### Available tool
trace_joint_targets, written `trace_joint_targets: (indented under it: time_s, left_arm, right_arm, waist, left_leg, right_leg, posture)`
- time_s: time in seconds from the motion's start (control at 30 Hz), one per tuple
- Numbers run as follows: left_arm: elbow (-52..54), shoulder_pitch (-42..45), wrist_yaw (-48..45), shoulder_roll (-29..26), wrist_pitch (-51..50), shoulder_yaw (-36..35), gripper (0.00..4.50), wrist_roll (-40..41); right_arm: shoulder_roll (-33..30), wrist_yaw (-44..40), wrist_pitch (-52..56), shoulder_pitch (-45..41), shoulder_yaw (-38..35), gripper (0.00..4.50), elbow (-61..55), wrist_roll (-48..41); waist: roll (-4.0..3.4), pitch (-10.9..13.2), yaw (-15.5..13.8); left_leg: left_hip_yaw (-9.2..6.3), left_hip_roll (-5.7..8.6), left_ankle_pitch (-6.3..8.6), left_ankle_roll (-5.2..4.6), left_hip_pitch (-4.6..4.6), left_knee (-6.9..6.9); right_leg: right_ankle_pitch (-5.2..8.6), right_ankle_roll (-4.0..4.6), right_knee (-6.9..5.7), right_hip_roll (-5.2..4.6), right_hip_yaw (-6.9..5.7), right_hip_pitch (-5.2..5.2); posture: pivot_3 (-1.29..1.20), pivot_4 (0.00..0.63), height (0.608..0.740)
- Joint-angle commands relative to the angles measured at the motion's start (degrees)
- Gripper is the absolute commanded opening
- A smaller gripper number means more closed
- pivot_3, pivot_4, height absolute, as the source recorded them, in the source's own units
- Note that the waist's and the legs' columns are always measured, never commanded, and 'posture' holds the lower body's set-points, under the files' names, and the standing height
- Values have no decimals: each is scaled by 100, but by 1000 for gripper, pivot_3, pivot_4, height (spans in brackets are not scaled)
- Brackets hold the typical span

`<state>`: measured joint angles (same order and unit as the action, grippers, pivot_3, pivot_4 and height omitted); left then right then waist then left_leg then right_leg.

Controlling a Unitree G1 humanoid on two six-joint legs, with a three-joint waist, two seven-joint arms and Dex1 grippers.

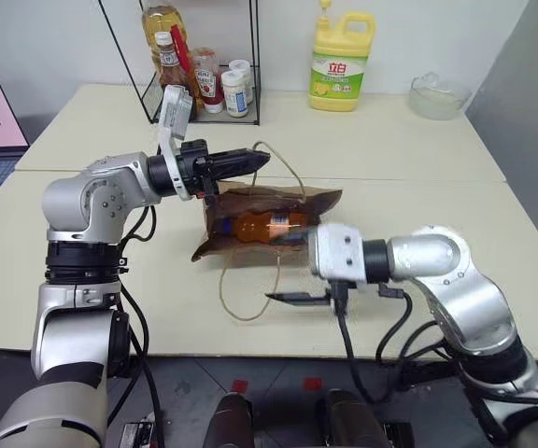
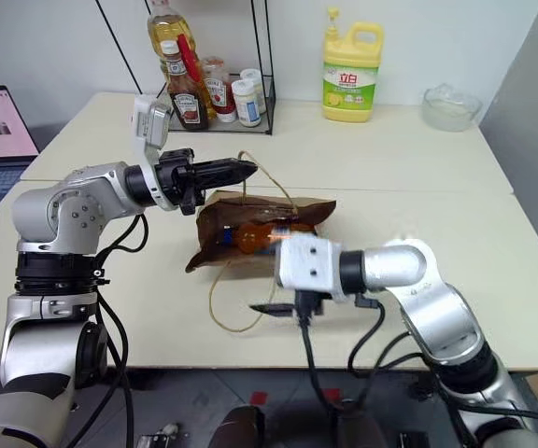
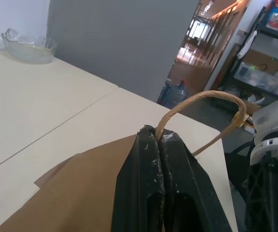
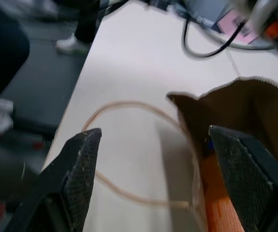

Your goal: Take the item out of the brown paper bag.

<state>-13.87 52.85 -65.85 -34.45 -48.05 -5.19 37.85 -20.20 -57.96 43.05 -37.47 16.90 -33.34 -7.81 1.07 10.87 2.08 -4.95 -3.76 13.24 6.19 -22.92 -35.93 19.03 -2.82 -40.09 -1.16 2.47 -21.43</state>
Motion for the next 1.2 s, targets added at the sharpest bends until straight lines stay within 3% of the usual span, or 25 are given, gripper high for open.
trace_joint_targets:
  time_s: [0.03,0.2,0.57,0.87,1.1,1.2]
  left_arm:
    - [68,168,-74,-69,128,-86,0,20]
    - [40,217,-79,-60,143,-81,0,25]
    - [117,267,-104,-80,80,-116,0,139]
    - [146,323,-107,-25,63,-119,0,189]
    - [165,353,-154,23,102,-68,0,161]
    - [158,356,-185,18,126,-58,0,128]
  right_arm:
    - [515,764,750,-447,-61,3736,294,-144]
    - [1084,1437,1601,-999,-92,3736,1052,-238]
    - [1119,2035,2289,-1508,-37,3736,2073,-361]
    - [743,2012,1438,-1853,776,3736,2609,44]
    - [850,1992,545,-1973,1241,3736,3520,435]
    - [871,1953,148,-2072,1497,4470,3818,702]
  waist:
    - [0,0,-3]
    - [-1,0,-12]
    - [-3,2,3]
    - [-3,2,36]
    - [-3,2,52]
    - [-3,2,58]
  left_leg:
    - [0,0,0,0,0,0]
    - [1,1,1,-1,-3,1]
    - [2,2,12,-21,-6,6]
    - [3,2,12,-22,-11,12]
    - [3,2,12,-21,-16,12]
    - [3,2,12,-21,-19,13]
  right_leg:
    - [0,0,1,0,0,0]
    - [0,1,1,-1,0,-1]
    - [0,1,1,-2,1,-11]
    - [0,1,2,-1,3,-21]
    - [0,1,2,-1,3,-25]
    - [0,1,2,-1,3,-30]
  posture:
    - [0,150,740]
    - [0,150,740]
    - [0,150,740]
    - [0,150,740]
    - [0,150,740]
    - [0,150,740]
